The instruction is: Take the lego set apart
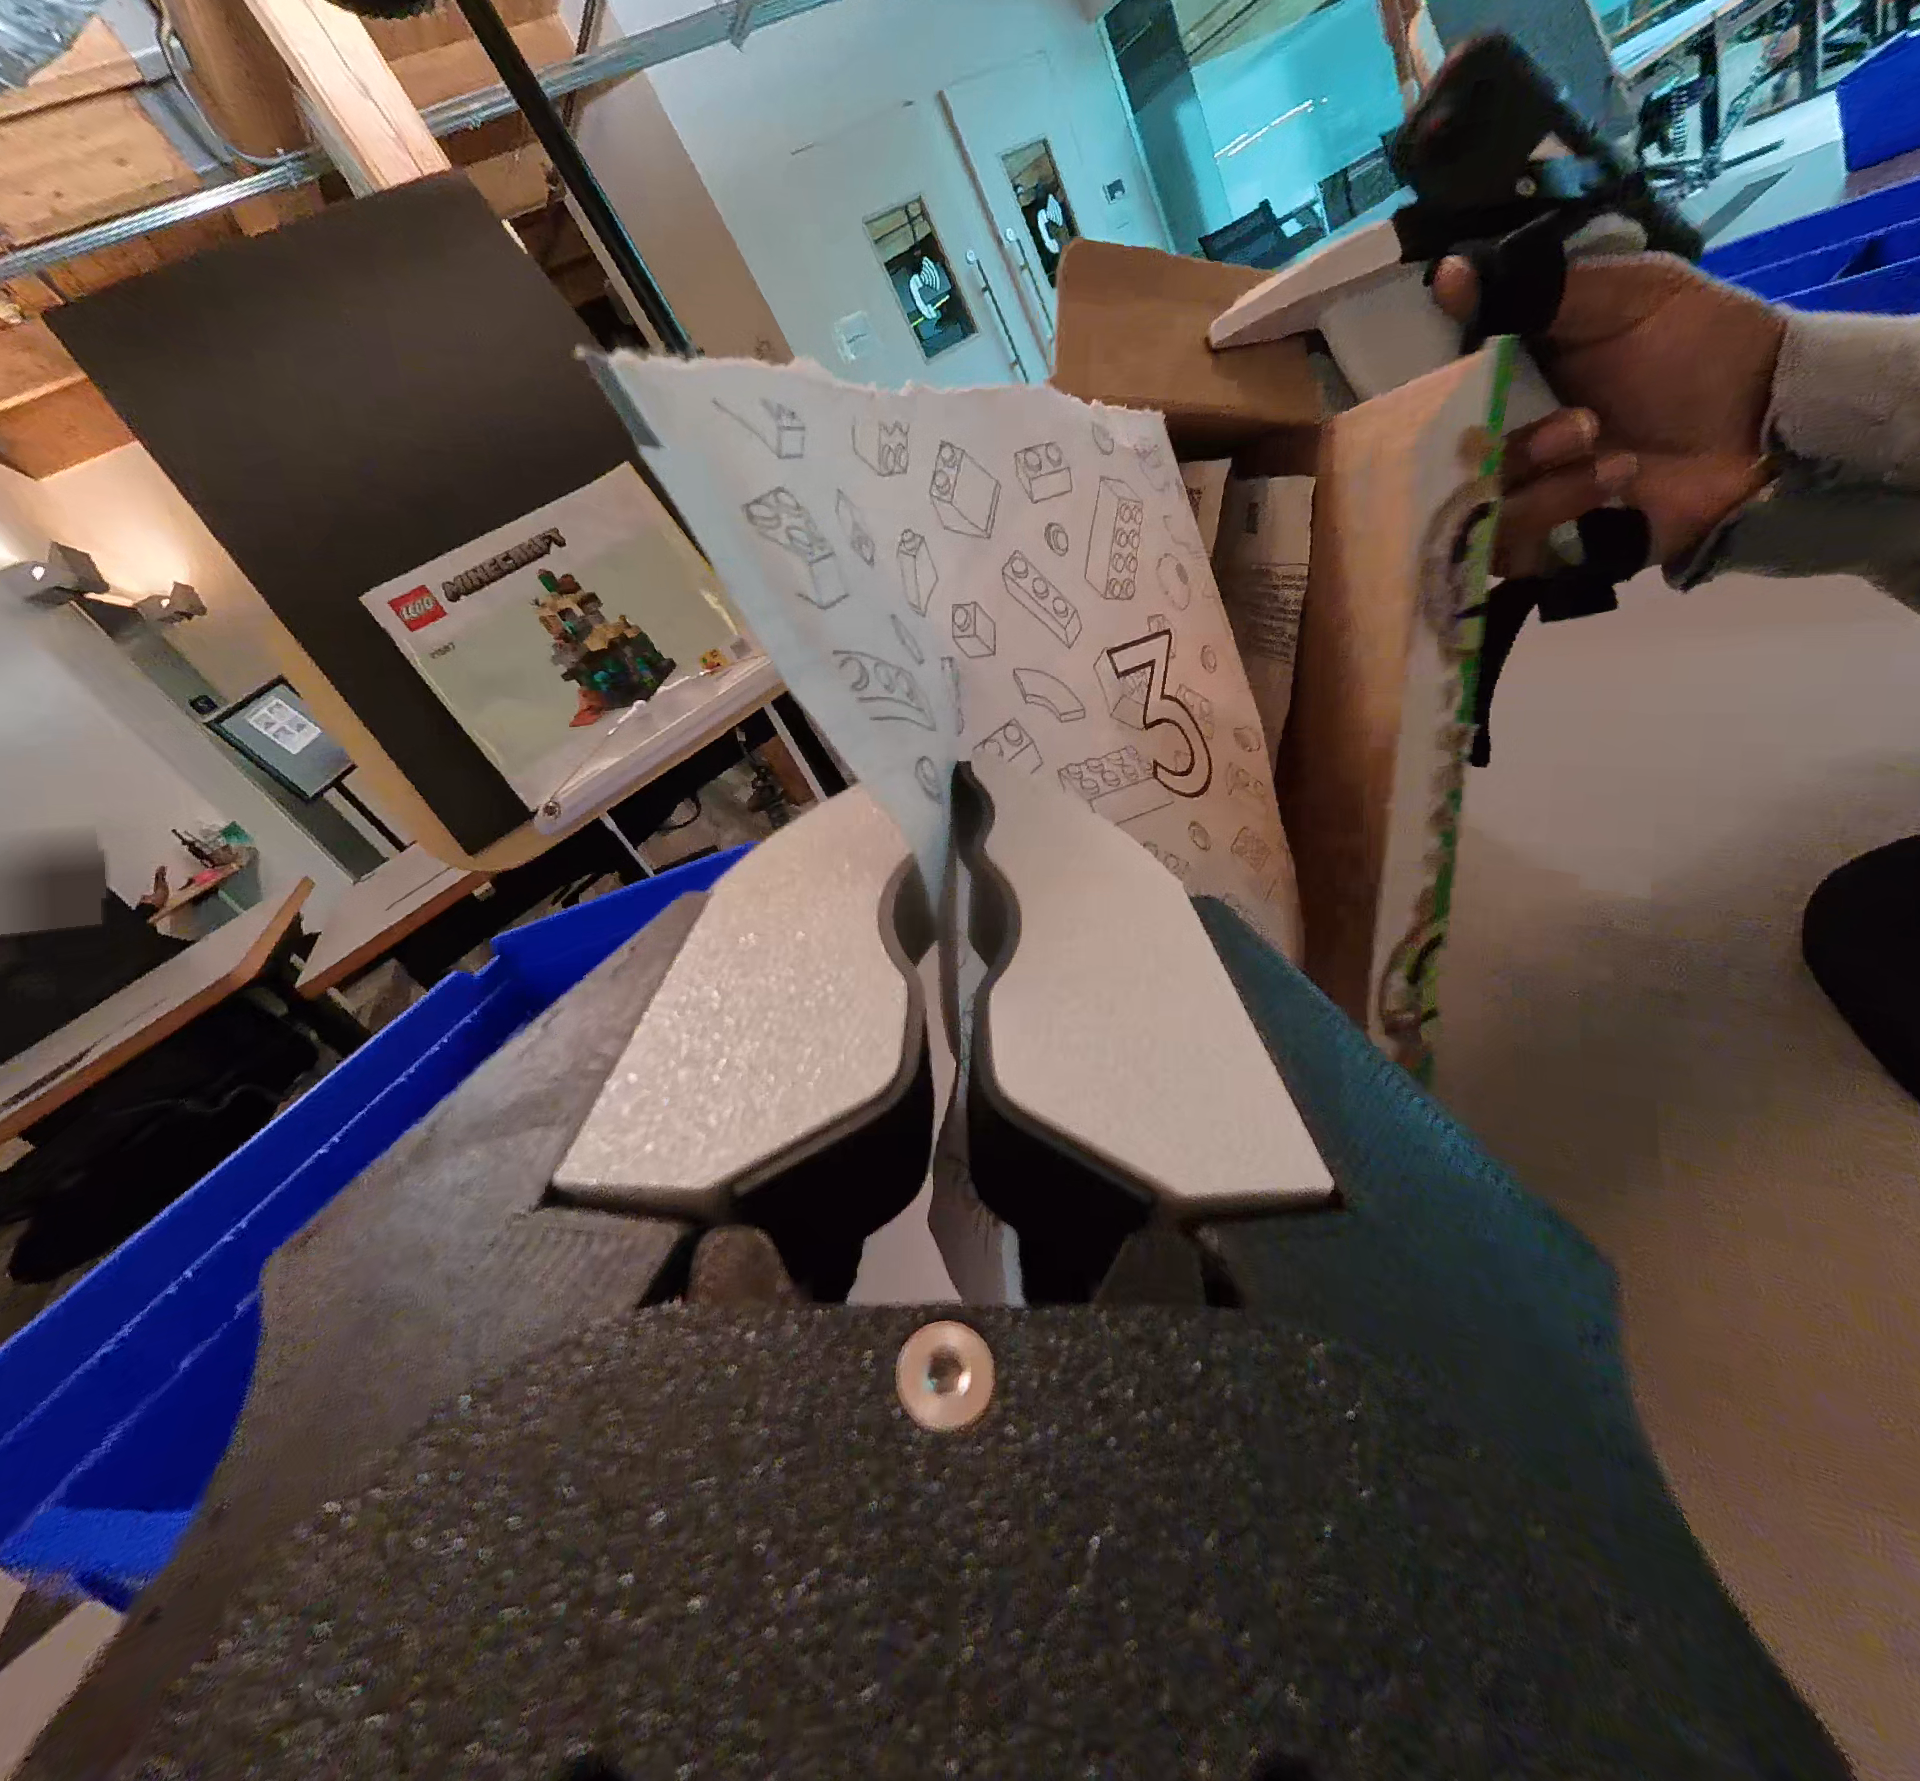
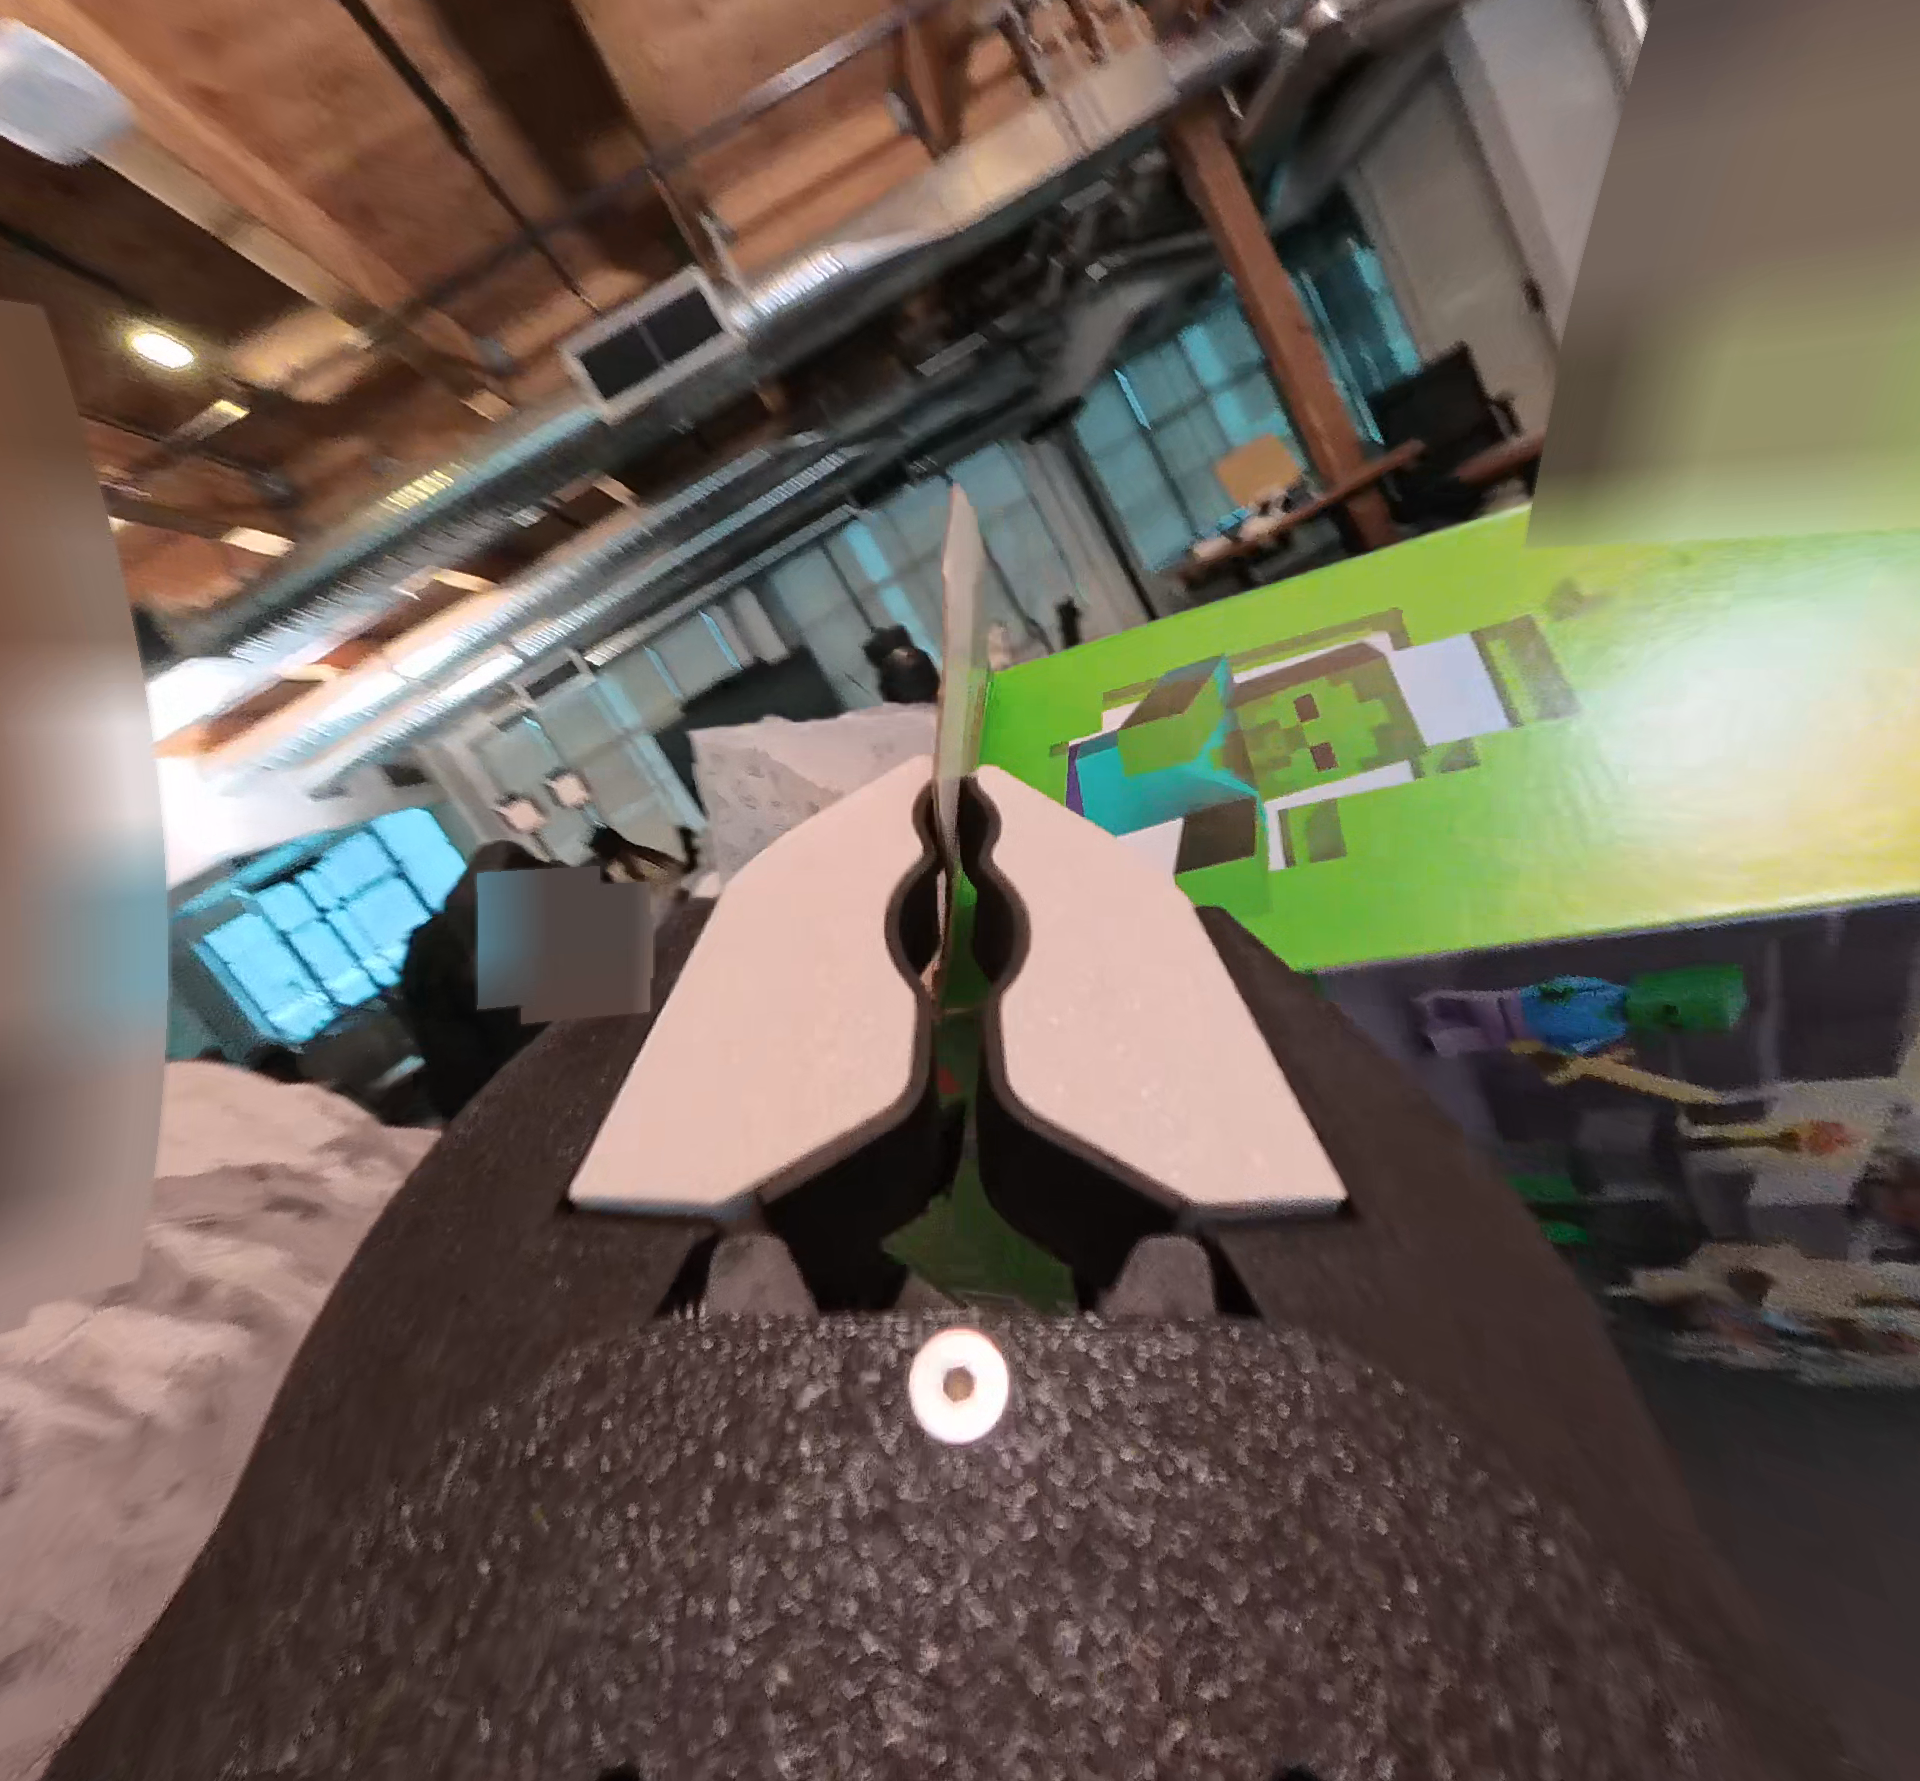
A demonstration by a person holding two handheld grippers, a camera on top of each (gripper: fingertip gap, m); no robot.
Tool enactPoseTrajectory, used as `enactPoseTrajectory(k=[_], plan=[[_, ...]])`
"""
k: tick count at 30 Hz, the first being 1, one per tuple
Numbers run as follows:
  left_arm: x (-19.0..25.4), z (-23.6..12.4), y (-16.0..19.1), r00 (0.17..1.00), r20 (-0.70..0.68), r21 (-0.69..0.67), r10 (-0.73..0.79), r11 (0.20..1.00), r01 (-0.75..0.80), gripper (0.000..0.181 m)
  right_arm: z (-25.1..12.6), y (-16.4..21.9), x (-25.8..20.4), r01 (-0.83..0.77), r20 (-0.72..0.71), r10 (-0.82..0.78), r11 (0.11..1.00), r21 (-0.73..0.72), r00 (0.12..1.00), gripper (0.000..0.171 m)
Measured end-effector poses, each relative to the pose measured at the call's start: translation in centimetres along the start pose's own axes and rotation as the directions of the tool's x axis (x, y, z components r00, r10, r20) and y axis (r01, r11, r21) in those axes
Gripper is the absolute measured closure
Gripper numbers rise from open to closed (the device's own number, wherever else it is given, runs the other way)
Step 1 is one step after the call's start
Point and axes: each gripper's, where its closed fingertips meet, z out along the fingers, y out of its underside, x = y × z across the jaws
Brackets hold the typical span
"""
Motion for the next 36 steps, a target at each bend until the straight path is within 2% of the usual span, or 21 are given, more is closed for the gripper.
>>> enactPoseTrajectory(k=[4,6,9,14,19,22,24,26,29,32,36], plan=[[1.5,-0.2,-0.6,0.999,-0.042,0.018,0.009,1.000,-0.009,0.181,-4.4,0.7,0.0,-0.122,0.125,0.110,0.988,0.093,0.986,0.170],[2.4,0.0,-0.5,0.998,-0.061,0.014,0.029,0.999,-0.028,0.180,-6.6,1.6,0.6,-0.166,0.125,0.153,0.980,0.105,0.980,0.171],[3.8,0.3,-0.3,0.994,-0.095,0.017,0.048,0.999,-0.047,0.180,-9.4,3.5,2.1,-0.191,0.031,0.189,0.980,0.058,0.981,0.169],[5.9,0.5,0.1,0.987,-0.134,0.008,0.091,0.996,-0.090,0.181,-14.0,4.3,3.9,-0.219,-0.152,0.222,0.975,0.036,0.963,0.161],[6.4,0.5,0.2,0.986,-0.146,0.003,0.085,0.996,-0.085,0.181,-17.5,8.2,5.7,-0.302,-0.410,0.213,0.939,-0.165,0.887,0.148],[6.2,0.5,0.3,0.986,-0.140,-0.006,0.090,0.996,-0.091,0.181,-20.2,11.3,7.4,-0.317,-0.619,0.040,0.884,-0.344,0.784,0.152],[6.1,0.5,0.5,0.986,-0.139,-0.013,0.086,0.996,-0.089,0.181,-21.2,11.6,7.5,-0.264,-0.664,-0.109,0.860,-0.436,0.740,0.143],[6.1,0.5,0.7,0.986,-0.139,-0.020,0.091,0.995,-0.094,0.181,-21.0,10.1,6.4,-0.183,-0.644,-0.205,0.856,-0.483,0.737,0.128],[6.3,0.4,0.8,0.985,-0.143,-0.020,0.100,0.994,-0.104,0.181,-20.5,7.1,5.1,-0.025,-0.618,-0.474,0.781,-0.624,0.627,0.111],[6.5,0.5,0.9,0.981,-0.154,-0.022,0.114,0.993,-0.118,0.181,-17.8,6.1,4.1,0.047,-0.526,-0.666,0.641,-0.766,0.529,0.104],[6.9,0.6,0.9,0.977,-0.168,-0.027,0.130,0.990,-0.136,0.180,-13.6,6.7,5.3,0.092,-0.335,-0.866,0.394,-0.915,0.371,0.100]])
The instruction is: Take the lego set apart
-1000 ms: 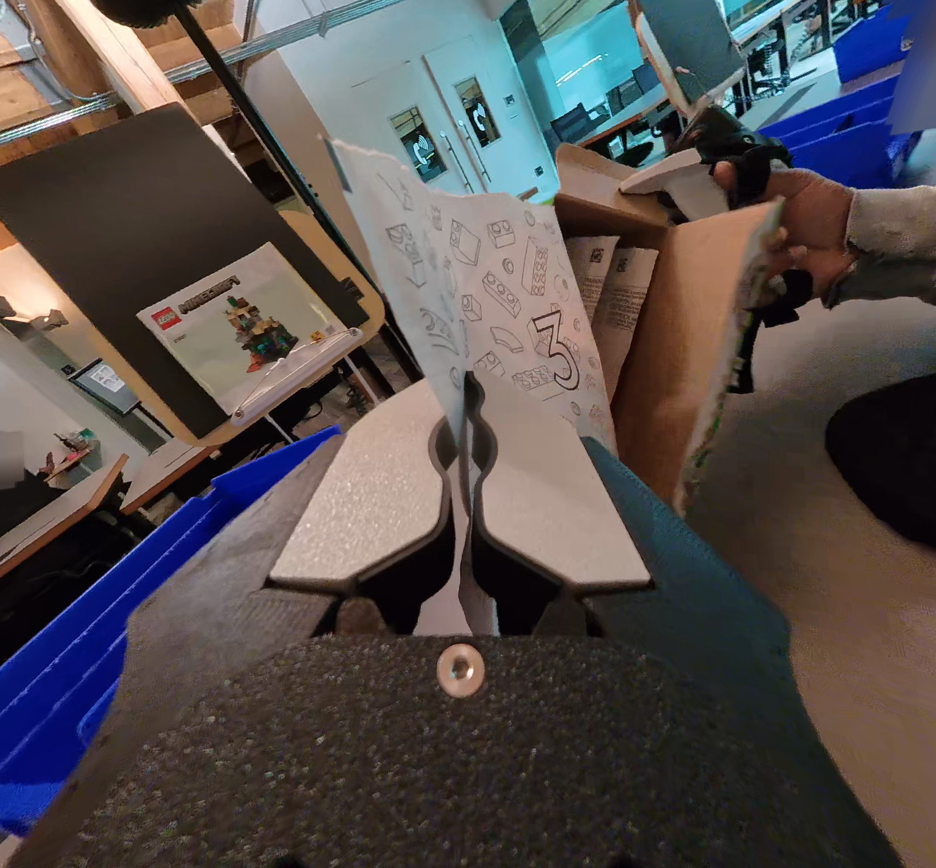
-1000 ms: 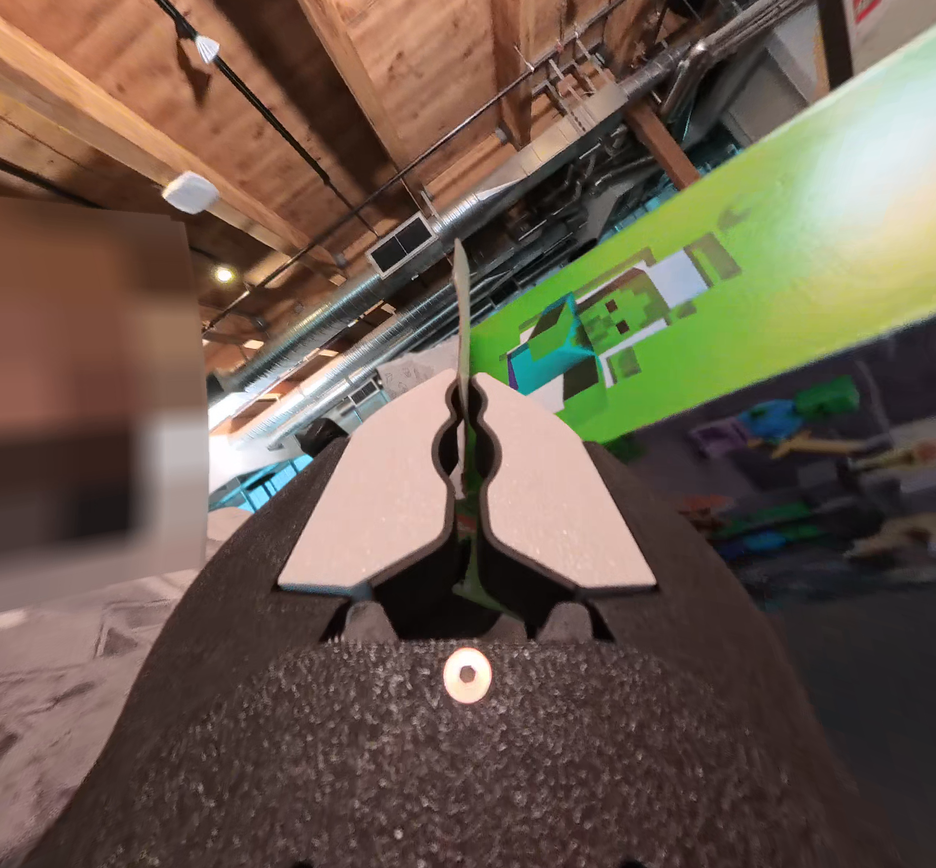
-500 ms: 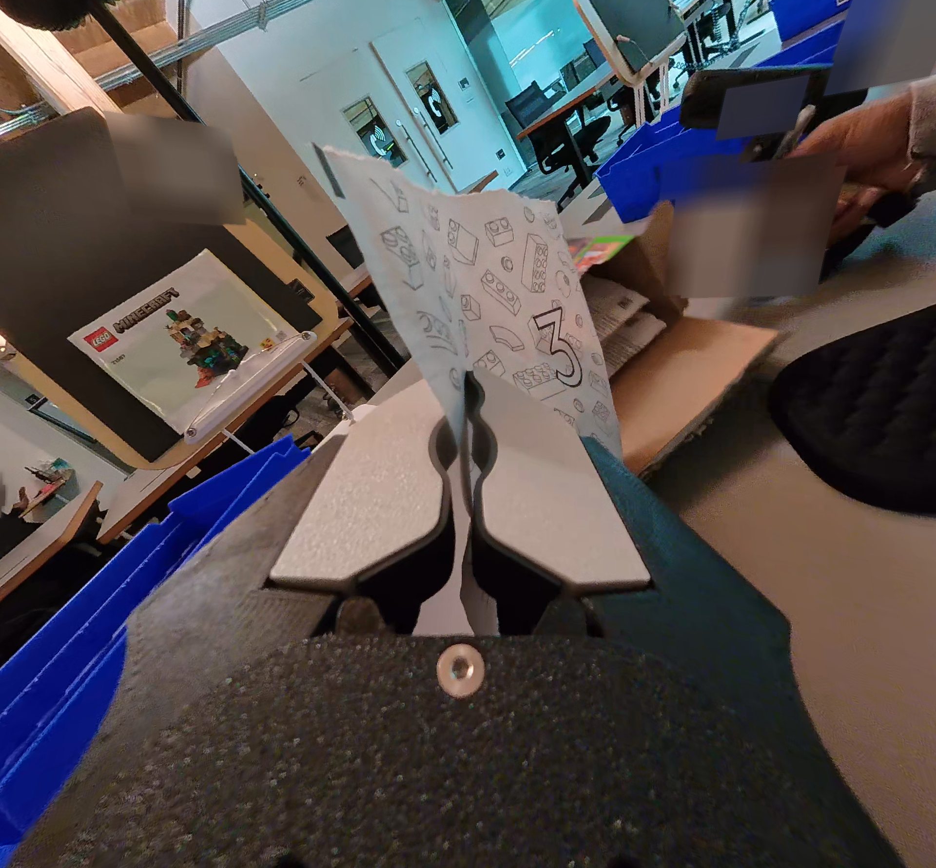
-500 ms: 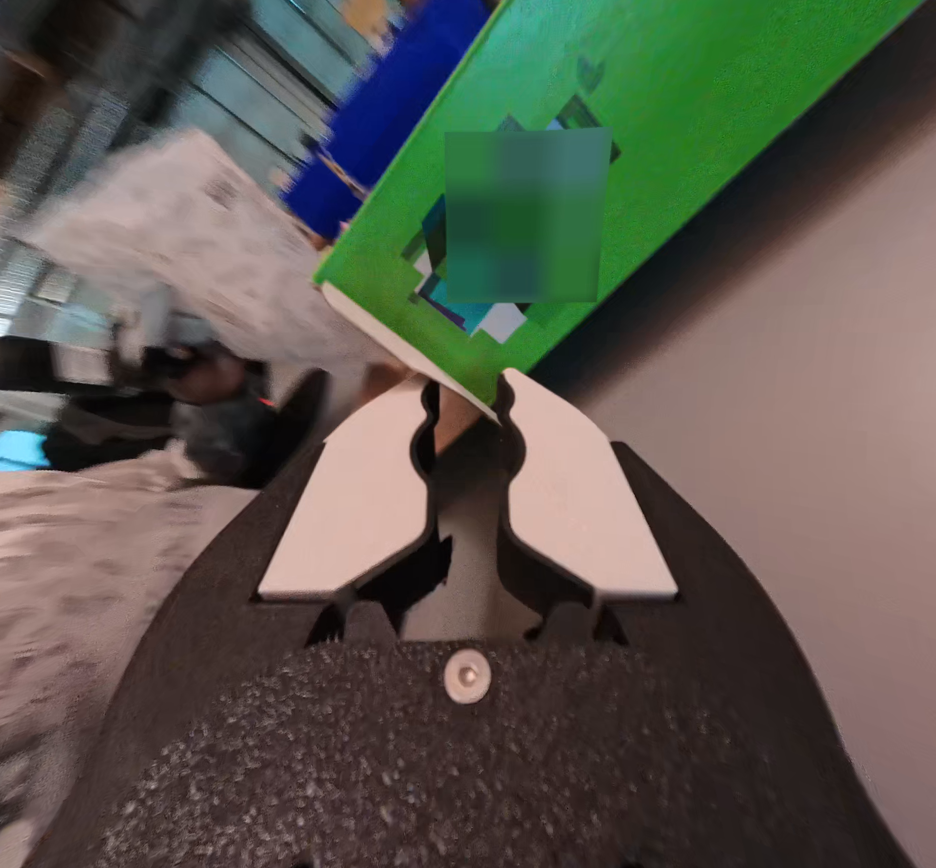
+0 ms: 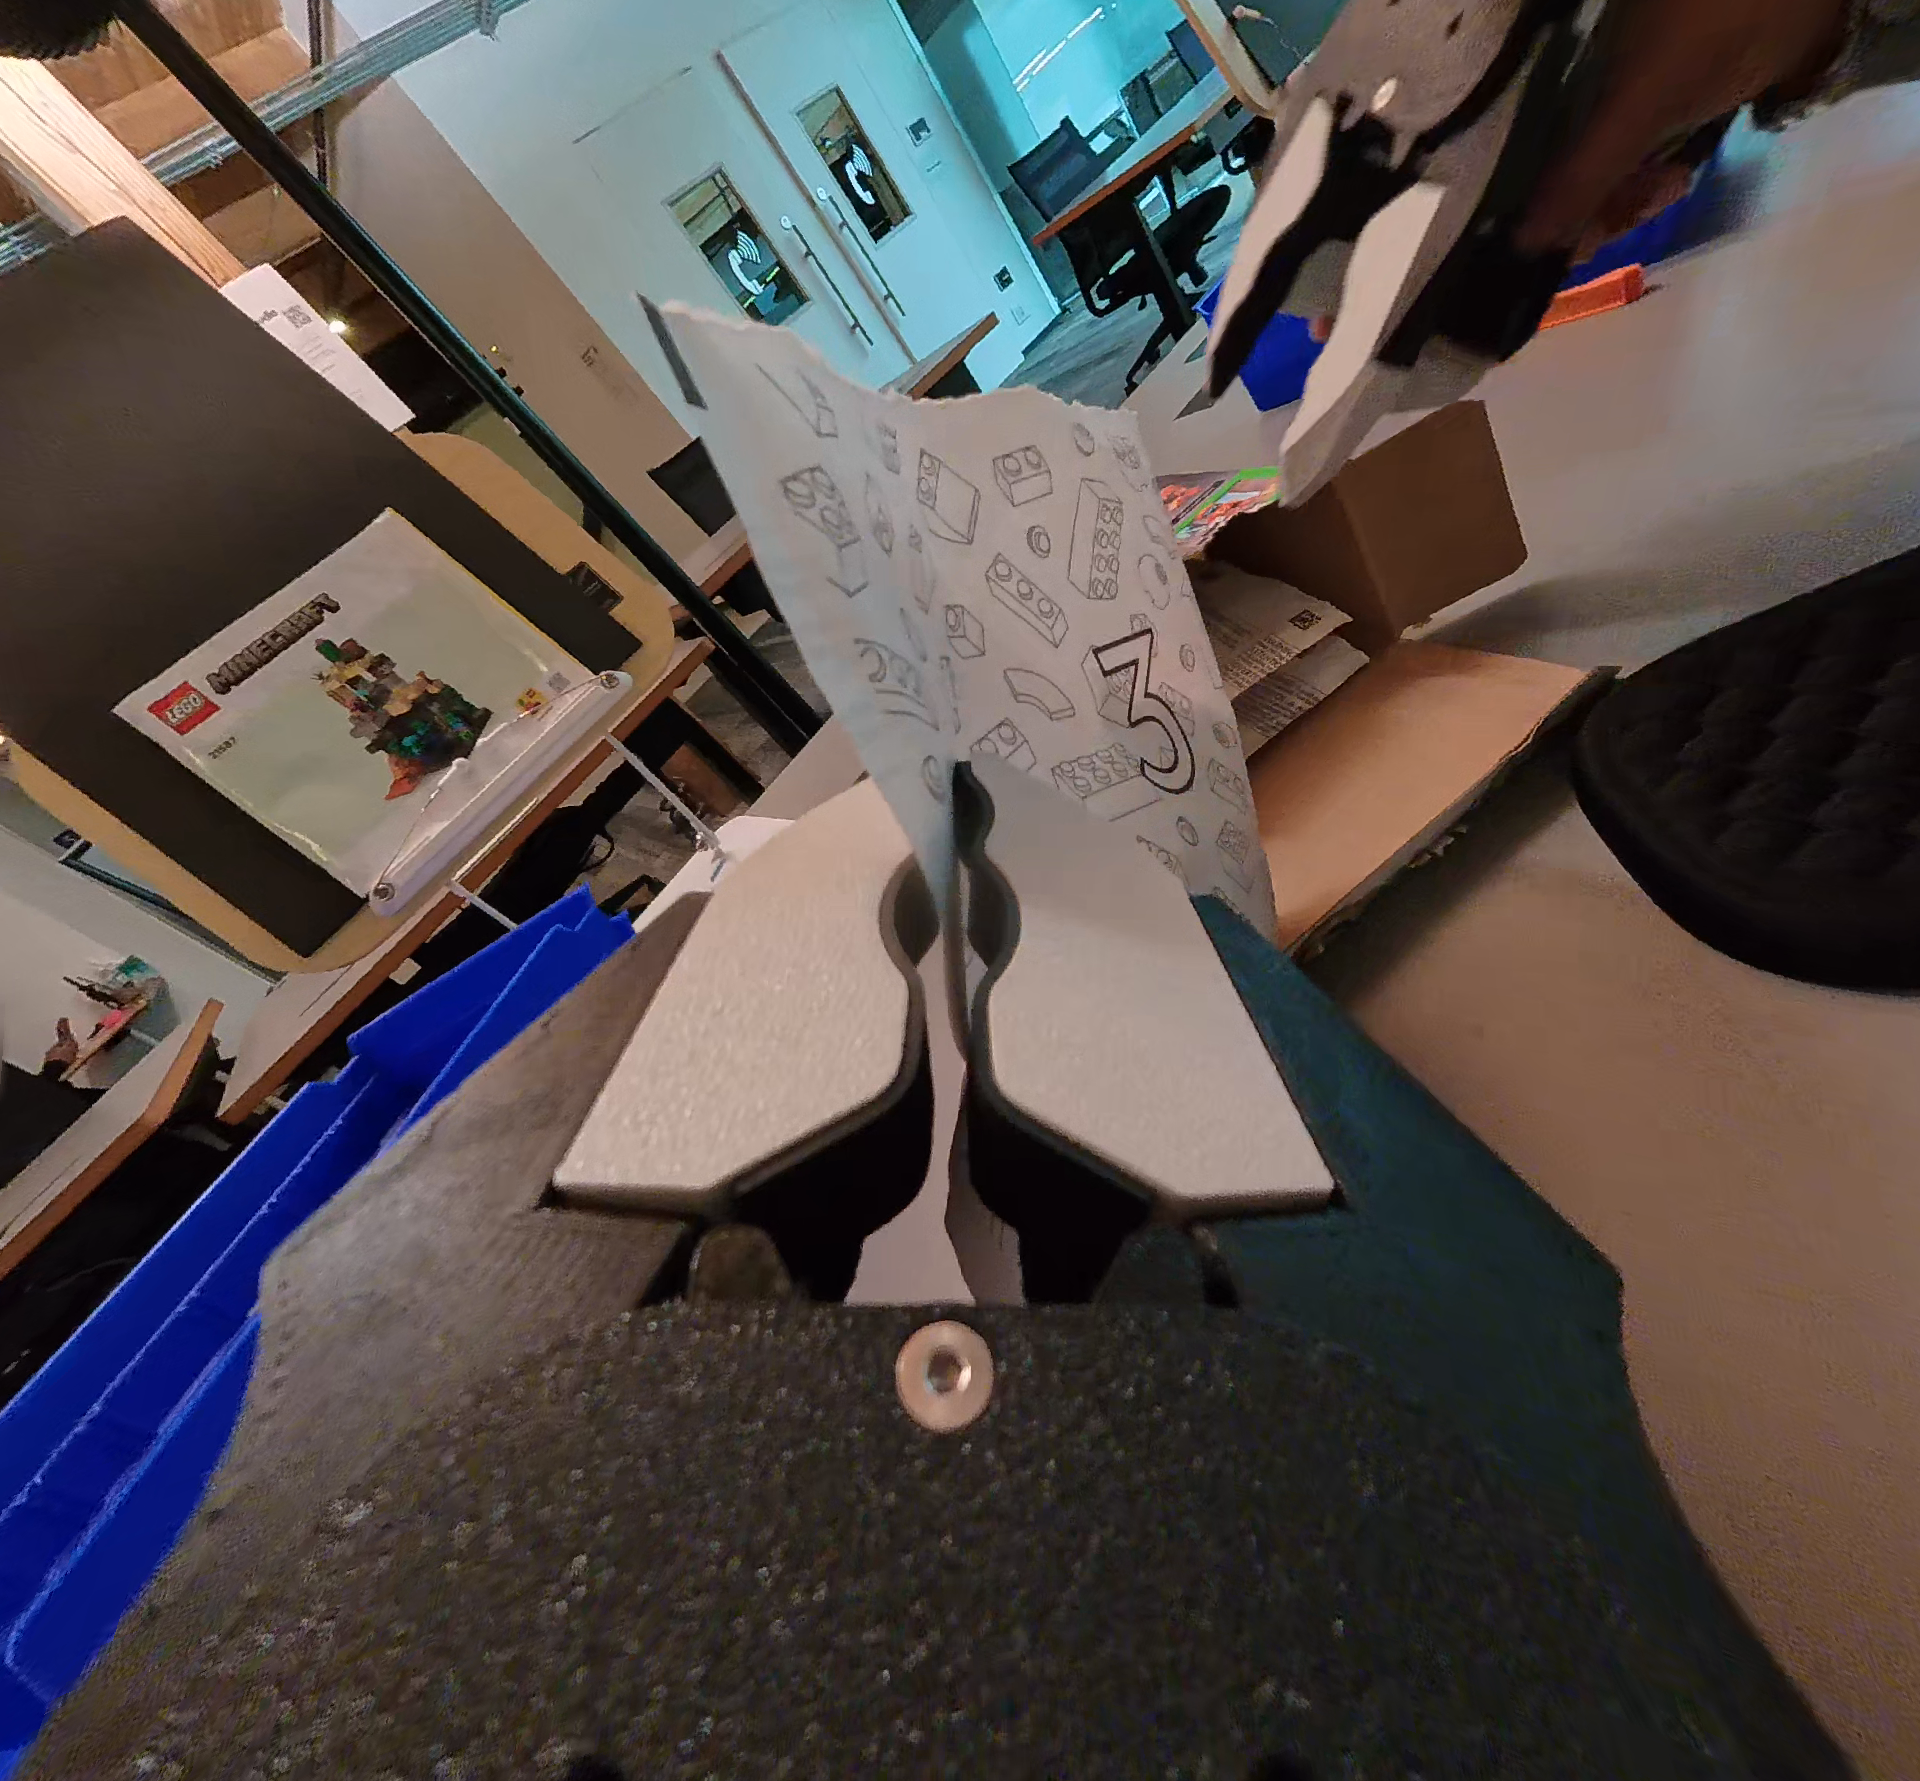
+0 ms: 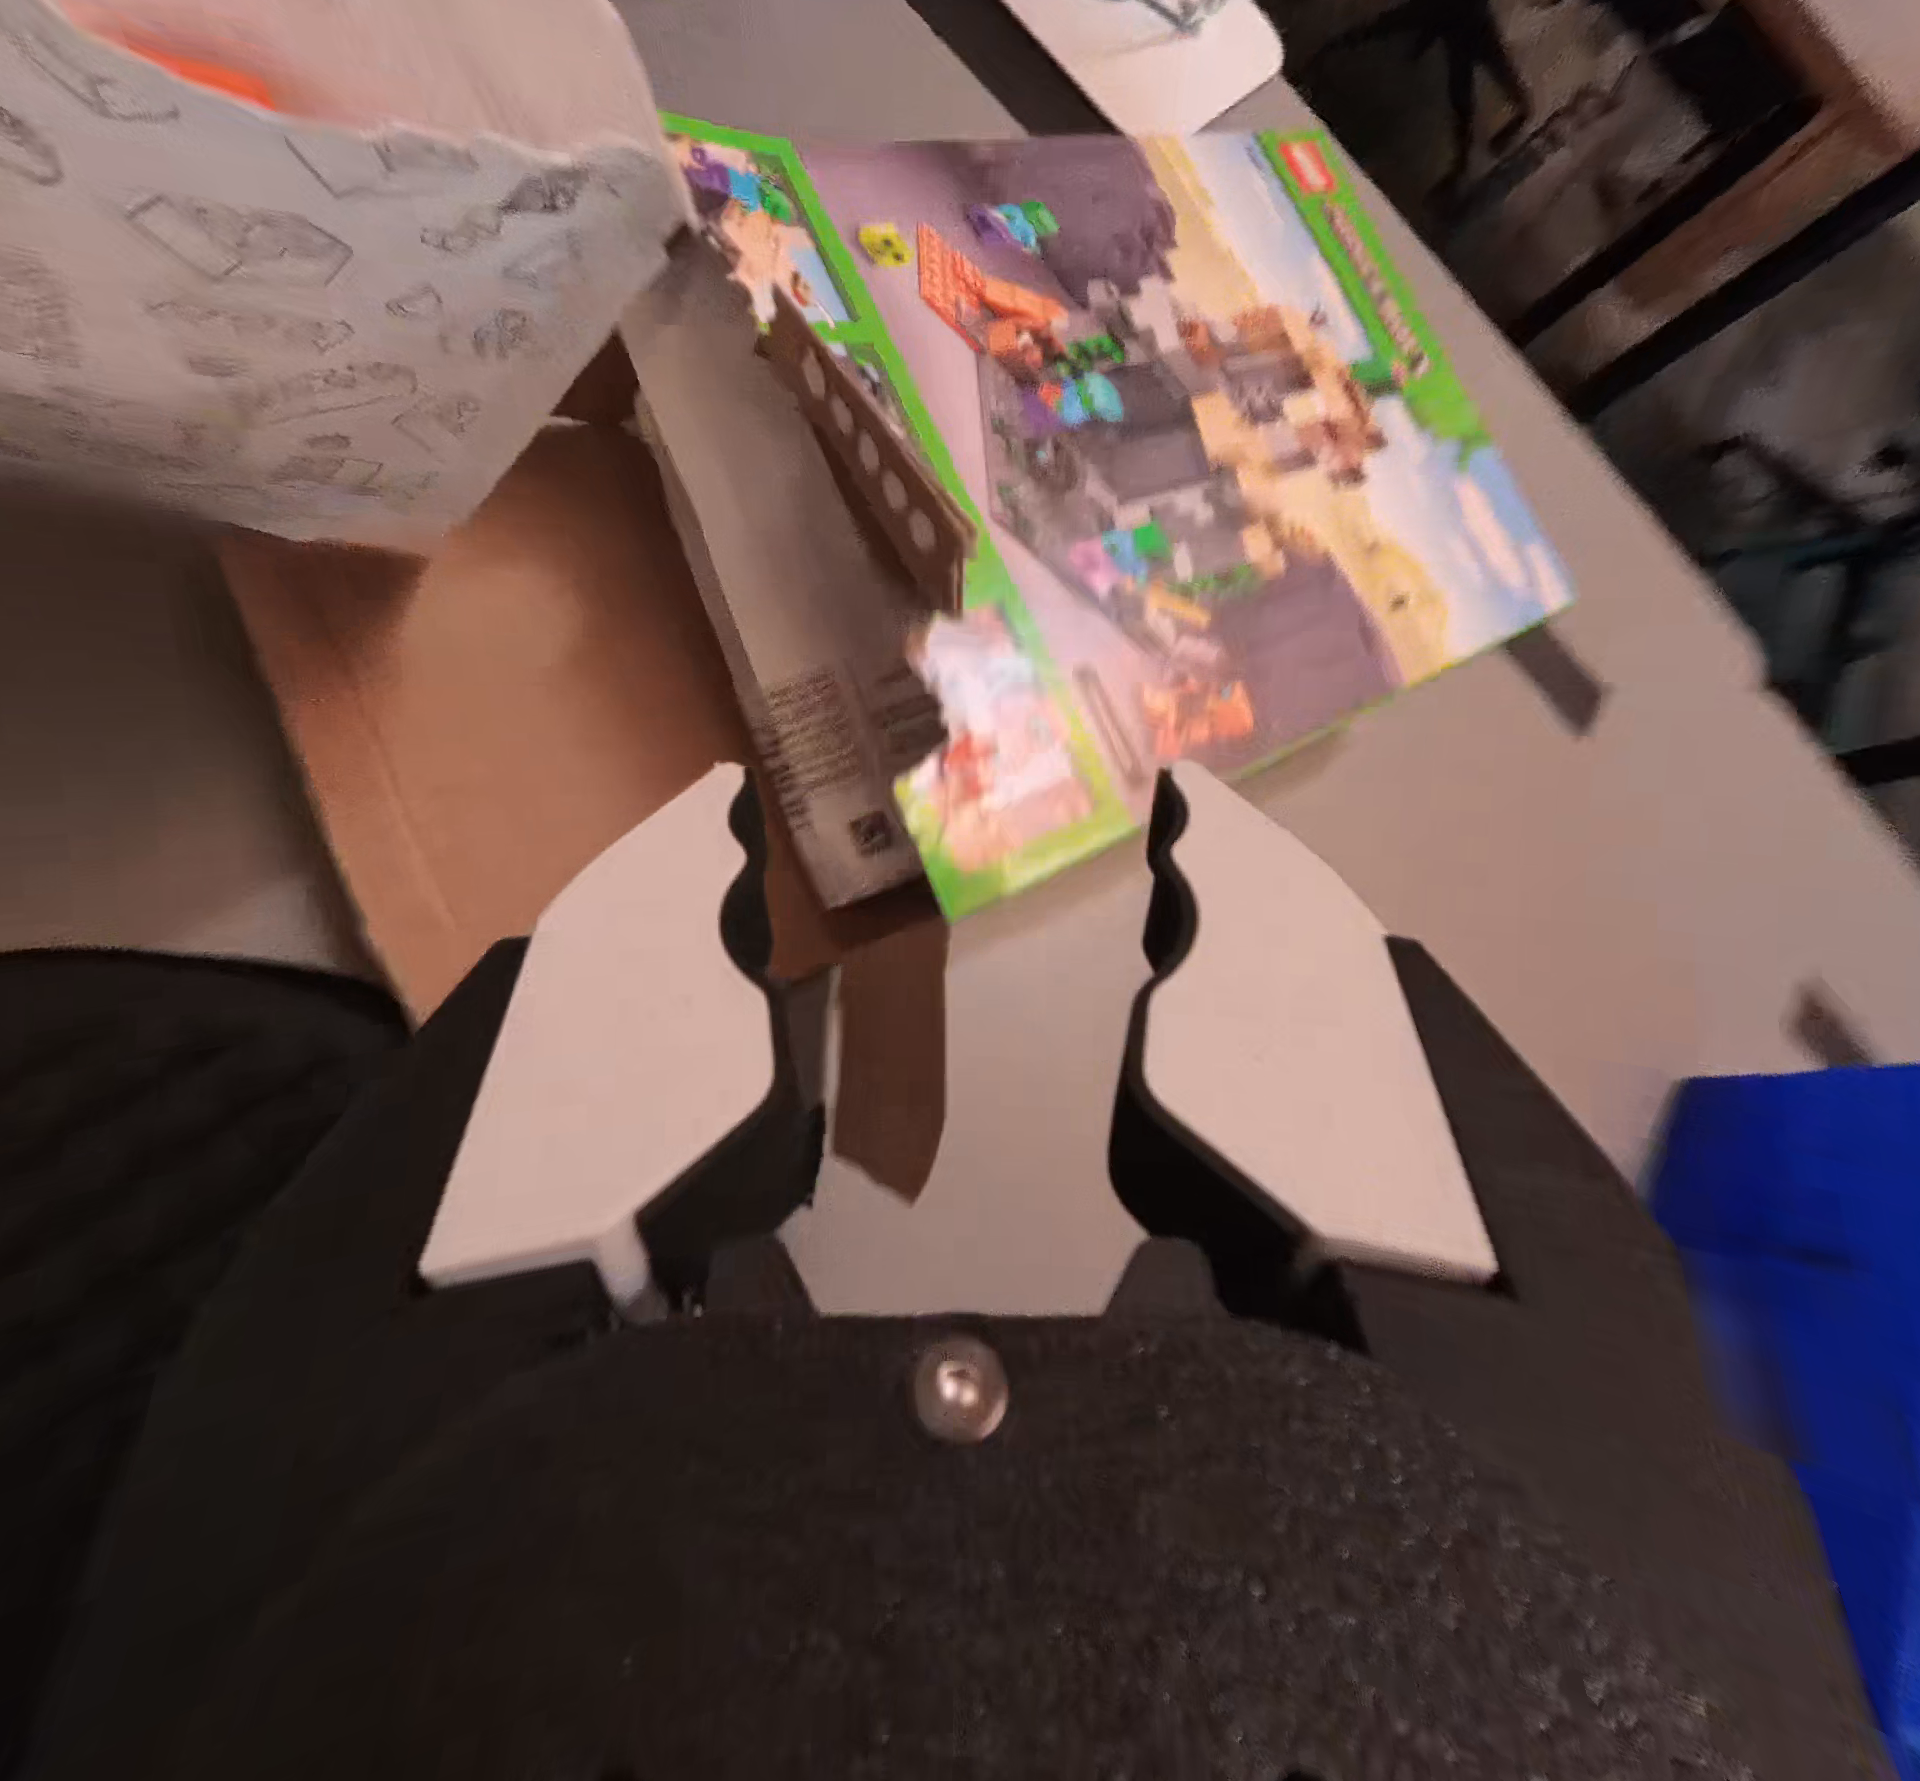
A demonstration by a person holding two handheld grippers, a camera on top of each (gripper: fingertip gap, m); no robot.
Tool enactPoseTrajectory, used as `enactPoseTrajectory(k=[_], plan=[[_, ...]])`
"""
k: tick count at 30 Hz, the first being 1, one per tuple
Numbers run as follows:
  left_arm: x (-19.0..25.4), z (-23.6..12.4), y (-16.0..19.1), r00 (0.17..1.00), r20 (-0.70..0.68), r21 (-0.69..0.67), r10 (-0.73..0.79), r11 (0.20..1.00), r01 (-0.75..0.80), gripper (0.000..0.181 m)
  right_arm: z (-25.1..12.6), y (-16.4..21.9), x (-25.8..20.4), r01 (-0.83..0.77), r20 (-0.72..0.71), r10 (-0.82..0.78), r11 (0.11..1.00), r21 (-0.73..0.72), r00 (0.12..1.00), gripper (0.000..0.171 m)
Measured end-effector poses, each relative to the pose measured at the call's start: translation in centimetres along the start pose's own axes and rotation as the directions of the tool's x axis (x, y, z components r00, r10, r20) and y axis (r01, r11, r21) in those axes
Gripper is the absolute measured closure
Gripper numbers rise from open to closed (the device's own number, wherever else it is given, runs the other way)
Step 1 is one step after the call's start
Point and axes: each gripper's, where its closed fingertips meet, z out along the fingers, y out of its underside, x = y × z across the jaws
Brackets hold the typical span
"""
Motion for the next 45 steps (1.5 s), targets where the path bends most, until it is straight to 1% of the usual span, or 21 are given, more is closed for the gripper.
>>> enactPoseTrajectory(k=[2,3,5,7,8,9,10,12,13,16,20,25,28,31,32,33,36,37,41,43,45], plan=[[0.0,0.1,0.0,1.000,-0.002,-0.009,0.001,1.000,-0.001,0.180,1.6,-0.6,0.3,0.133,-0.081,-0.138,0.989,-0.066,0.987,0.103],[0.0,0.1,0.1,1.000,-0.003,-0.013,0.001,1.000,-0.001,0.181,2.5,-0.3,0.7,0.193,-0.107,-0.207,0.973,-0.123,0.972,0.104],[0.0,0.1,0.3,1.000,-0.005,-0.018,0.004,1.000,-0.004,0.181,4.2,1.2,1.5,0.276,-0.119,-0.309,0.933,-0.231,0.944,0.104],[-0.1,0.1,0.4,1.000,-0.003,-0.025,0.010,1.000,-0.010,0.181,5.2,2.1,1.5,0.337,-0.116,-0.380,0.899,-0.280,0.918,0.109],[-0.1,0.0,0.5,1.000,-0.004,-0.026,0.010,1.000,-0.010,0.181,5.3,2.0,1.5,0.374,-0.135,-0.422,0.884,-0.281,0.897,0.120],[-0.1,0.0,0.6,1.000,-0.007,-0.027,0.008,1.000,-0.008,0.181,5.3,1.5,1.8,0.418,-0.176,-0.471,0.868,-0.267,0.865,0.139],[0.0,0.0,0.7,1.000,-0.011,-0.027,0.007,1.000,-0.008,0.181,5.2,1.0,2.2,0.461,-0.215,-0.516,0.849,-0.259,0.829,0.151],[0.1,0.1,0.9,1.000,-0.023,-0.035,0.015,0.999,-0.016,0.180,5.2,0.3,2.9,0.507,-0.252,-0.561,0.825,-0.251,0.788,0.157],[0.2,0.0,0.9,0.999,-0.028,-0.033,0.023,0.999,-0.024,0.181,5.3,0.0,3.1,0.513,-0.253,-0.560,0.827,-0.232,0.789,0.160],[0.4,-0.1,0.7,0.997,-0.033,-0.028,0.070,0.997,-0.071,0.180,5.8,-0.9,3.2,0.509,-0.213,-0.538,0.842,-0.177,0.816,0.162],[-0.5,0.0,0.2,0.989,-0.016,-0.052,0.145,0.988,-0.146,0.180,6.6,-2.7,2.6,0.444,-0.104,-0.460,0.884,-0.146,0.882,0.160],[-4.8,0.4,-1.9,0.993,0.001,-0.050,0.118,0.992,-0.118,0.180,7.3,-5.7,1.3,0.389,0.016,-0.390,0.914,-0.115,0.921,0.158],[-7.8,0.8,-3.1,0.993,0.047,-0.042,0.111,0.993,-0.109,0.180,7.8,-7.1,0.3,0.320,0.095,-0.312,0.944,-0.077,0.945,0.155],[-9.1,1.1,-3.7,0.972,0.116,-0.037,0.203,0.979,-0.200,0.181,8.4,-8.0,-0.5,0.251,0.147,-0.244,0.967,-0.033,0.959,0.153],[-8.7,1.2,-3.5,0.959,0.123,-0.046,0.256,0.967,-0.252,0.180,8.6,-8.1,-0.8,0.241,0.157,-0.235,0.970,-0.024,0.959,0.152],[-7.8,1.4,-3.0,0.949,0.101,-0.058,0.298,0.954,-0.294,0.180,8.7,-8.0,-1.2,0.234,0.169,-0.228,0.972,-0.016,0.959,0.151],[-4.1,1.6,-0.5,0.913,0.038,-0.076,0.405,0.913,-0.402,0.180,9.3,-7.1,-2.3,0.214,0.205,-0.209,0.977,-0.005,0.956,0.149],[-3.1,1.4,0.2,0.897,0.032,-0.076,0.440,0.896,-0.437,0.180,9.4,-6.8,-2.6,0.208,0.214,-0.204,0.978,0.004,0.955,0.152],[0.1,0.3,2.4,0.907,-0.033,-0.075,0.420,0.904,-0.421,0.181,9.1,-6.6,-2.9,0.176,0.228,-0.193,0.980,0.092,0.954,0.153],[0.3,-0.1,2.3,0.926,-0.034,-0.068,0.377,0.923,-0.379,0.181,8.3,-6.7,-3.2,0.168,0.260,-0.194,0.978,0.120,0.946,0.147],[0.1,-0.4,2.1,0.935,-0.032,-0.069,0.352,0.933,-0.354,0.181,7.2,-6.8,-3.2,0.200,0.263,-0.240,0.965,0.169,0.935,0.143]])
